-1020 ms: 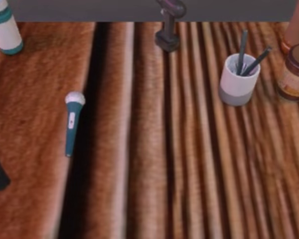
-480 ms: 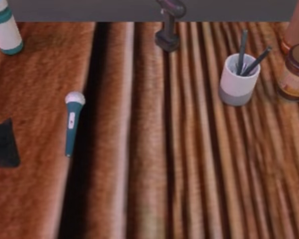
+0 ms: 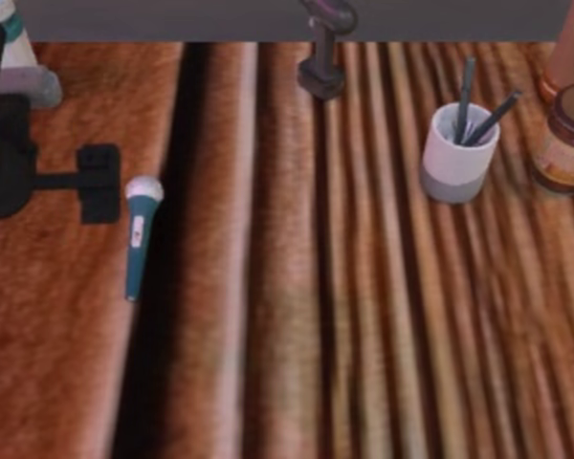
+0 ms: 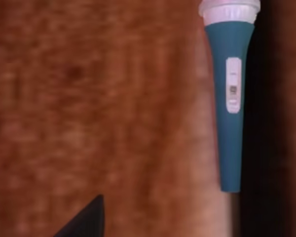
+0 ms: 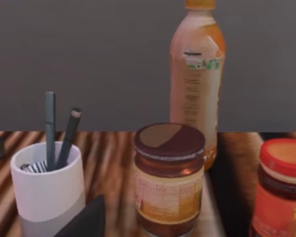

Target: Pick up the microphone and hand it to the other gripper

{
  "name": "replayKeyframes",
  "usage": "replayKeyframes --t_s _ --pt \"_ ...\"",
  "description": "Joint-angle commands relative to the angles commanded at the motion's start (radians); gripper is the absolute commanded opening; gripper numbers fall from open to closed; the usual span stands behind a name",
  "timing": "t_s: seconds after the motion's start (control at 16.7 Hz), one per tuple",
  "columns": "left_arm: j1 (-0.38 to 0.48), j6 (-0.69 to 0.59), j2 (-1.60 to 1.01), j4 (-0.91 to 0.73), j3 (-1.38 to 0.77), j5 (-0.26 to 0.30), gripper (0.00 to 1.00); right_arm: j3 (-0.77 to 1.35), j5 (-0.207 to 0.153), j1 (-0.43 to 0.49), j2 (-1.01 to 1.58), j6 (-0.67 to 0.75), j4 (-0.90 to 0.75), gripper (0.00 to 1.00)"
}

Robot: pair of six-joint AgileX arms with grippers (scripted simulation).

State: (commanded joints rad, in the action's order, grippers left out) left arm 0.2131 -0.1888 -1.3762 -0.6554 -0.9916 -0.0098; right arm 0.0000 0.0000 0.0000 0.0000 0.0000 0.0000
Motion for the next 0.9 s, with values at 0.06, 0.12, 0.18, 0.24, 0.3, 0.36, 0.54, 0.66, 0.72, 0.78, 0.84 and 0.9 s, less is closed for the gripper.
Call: replayKeyframes --t_s 0.06,0.12,0.18,0.24,0.3,0.36,0.54,0.66,0.72,0.78,0.84,0.9 --pt "0.013 -0.012 -0.089 -0.039 -0.063 0.000 1.00 0.000 0.000 0.000 0.000 0.000 0.000 1.00" --pt "0.025 -0.023 -0.171 -0.076 -0.122 -0.001 1.00 0.000 0.000 0.000 0.000 0.000 0.000 1.00" --pt "0.036 -0.033 -0.245 -0.113 -0.174 -0.002 1.00 0.000 0.000 0.000 0.000 0.000 0.000 1.00" --pt "0.046 -0.042 -0.312 -0.147 -0.221 -0.003 1.00 0.000 0.000 0.000 0.000 0.000 0.000 1.00" --pt "0.055 -0.050 -0.371 -0.179 -0.262 -0.005 1.00 0.000 0.000 0.000 0.000 0.000 0.000 1.00" --pt "0.063 -0.057 -0.420 -0.208 -0.295 -0.007 1.00 0.000 0.000 0.000 0.000 0.000 0.000 1.00" --pt "0.077 -0.070 -0.514 -0.266 -0.355 -0.012 1.00 0.000 0.000 0.000 0.000 0.000 0.000 1.00" --pt "0.079 -0.072 -0.526 -0.274 -0.362 -0.013 1.00 0.000 0.000 0.000 0.000 0.000 0.000 1.00" --pt "0.079 -0.072 -0.526 -0.274 -0.362 -0.013 1.00 0.000 0.000 0.000 0.000 0.000 0.000 1.00" --pt "0.079 -0.072 -0.526 -0.274 -0.362 -0.013 1.00 0.000 0.000 0.000 0.000 0.000 0.000 1.00" --pt "0.079 -0.072 -0.526 -0.274 -0.362 -0.013 1.00 0.000 0.000 0.000 0.000 0.000 0.000 1.00" --pt "0.074 -0.071 -0.523 -0.271 -0.359 -0.012 1.00 0.000 0.000 0.000 0.000 0.000 0.000 1.00"
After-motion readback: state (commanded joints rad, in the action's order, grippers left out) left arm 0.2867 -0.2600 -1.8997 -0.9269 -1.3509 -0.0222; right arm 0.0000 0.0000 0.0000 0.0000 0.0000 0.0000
